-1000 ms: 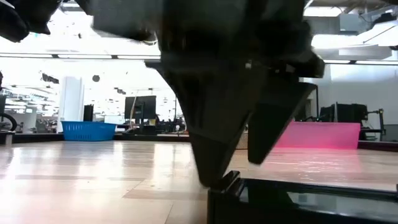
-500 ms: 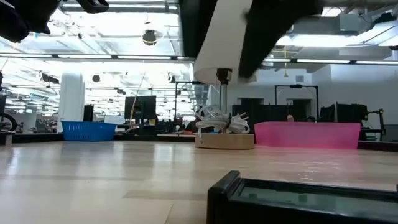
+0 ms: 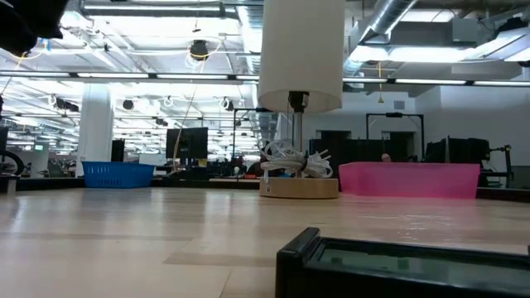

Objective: Pick & Place Office items
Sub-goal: Put the black digital timer into the blue bin

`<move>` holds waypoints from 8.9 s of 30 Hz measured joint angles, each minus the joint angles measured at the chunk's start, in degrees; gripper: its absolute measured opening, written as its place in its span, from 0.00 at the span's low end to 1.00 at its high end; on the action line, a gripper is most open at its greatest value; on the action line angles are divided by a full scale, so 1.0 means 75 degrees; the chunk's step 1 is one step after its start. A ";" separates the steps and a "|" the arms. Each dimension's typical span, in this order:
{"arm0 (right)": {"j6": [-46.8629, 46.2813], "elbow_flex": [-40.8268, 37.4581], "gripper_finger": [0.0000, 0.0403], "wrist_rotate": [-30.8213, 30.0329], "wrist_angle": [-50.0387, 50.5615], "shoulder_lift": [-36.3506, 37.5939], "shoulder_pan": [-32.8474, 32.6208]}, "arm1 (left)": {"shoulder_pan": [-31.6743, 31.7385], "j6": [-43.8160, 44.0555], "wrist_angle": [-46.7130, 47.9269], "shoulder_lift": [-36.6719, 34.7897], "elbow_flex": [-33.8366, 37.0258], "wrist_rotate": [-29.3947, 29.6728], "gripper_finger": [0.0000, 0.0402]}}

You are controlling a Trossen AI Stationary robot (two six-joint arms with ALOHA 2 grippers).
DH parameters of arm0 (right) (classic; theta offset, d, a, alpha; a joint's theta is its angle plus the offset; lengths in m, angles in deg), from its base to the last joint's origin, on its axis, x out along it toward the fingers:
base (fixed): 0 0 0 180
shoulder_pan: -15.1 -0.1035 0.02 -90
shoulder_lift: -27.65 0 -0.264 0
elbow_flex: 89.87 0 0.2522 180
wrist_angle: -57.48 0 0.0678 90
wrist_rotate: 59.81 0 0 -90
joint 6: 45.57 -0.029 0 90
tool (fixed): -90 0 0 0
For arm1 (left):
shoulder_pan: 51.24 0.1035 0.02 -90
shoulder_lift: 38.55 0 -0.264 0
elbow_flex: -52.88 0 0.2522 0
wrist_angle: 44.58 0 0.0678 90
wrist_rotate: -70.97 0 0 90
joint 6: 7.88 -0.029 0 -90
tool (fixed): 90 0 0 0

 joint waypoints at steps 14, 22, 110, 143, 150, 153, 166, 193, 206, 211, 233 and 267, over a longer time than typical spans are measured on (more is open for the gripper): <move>0.2641 -0.3655 0.70 0.0422 -0.2272 0.1655 0.0228 | -0.2511 -0.1807 -0.0874 0.0000 0.0000 0.1923 0.75; 0.5023 -0.3673 0.70 0.1011 -0.3070 0.0805 0.0430 | -0.4408 -0.3511 -0.1068 0.0002 0.0000 0.3517 0.75; 0.4949 -0.3707 0.39 0.0257 -0.3697 -0.0584 0.1136 | -0.5108 -0.4785 -0.0731 0.0001 0.0000 0.5504 0.75; 0.5799 -0.3659 0.38 0.5003 -0.7235 0.2925 0.4601 | -0.1691 -1.2421 1.1087 0.1631 -0.5557 0.4536 0.75; 0.5639 -0.3658 0.39 0.5681 -0.7345 0.2923 0.4781 | -0.1720 -1.2431 1.0892 0.1444 -0.5569 0.4533 0.75; 0.5694 -0.3658 0.39 0.5840 -0.7362 0.2923 0.4878 | -0.1720 -1.2356 1.0852 0.1458 -0.5569 0.4287 0.75; 0.6291 -0.3658 0.39 0.6010 -0.7359 0.2923 0.5522 | -0.1686 -1.2707 1.0253 0.1631 -0.5578 0.4170 0.72; 0.6525 -0.3649 0.47 0.5390 -0.7682 0.2923 0.5635 | -0.1068 -1.2478 1.0213 0.1517 -0.5581 0.4662 0.15; 0.6918 -0.3657 0.58 0.4625 -0.7004 0.2911 0.5813 | -0.1018 -1.1491 1.2680 0.0681 -0.5573 0.6722 0.15; 0.6883 -0.3656 0.58 0.4681 -0.5821 0.2914 0.5401 | -0.0981 -0.9974 1.4269 0.0366 -0.5572 0.7689 0.15; 0.3781 -0.3658 0.58 0.0478 -0.1278 0.3456 0.2452 | 0.0007 0.0139 1.6124 0.0506 -0.3886 0.9357 0.15; 0.0141 -0.3657 0.58 -0.3005 0.1548 0.4355 0.0535 | 0.7532 -0.2118 1.3786 0.2499 -0.3663 0.6520 0.14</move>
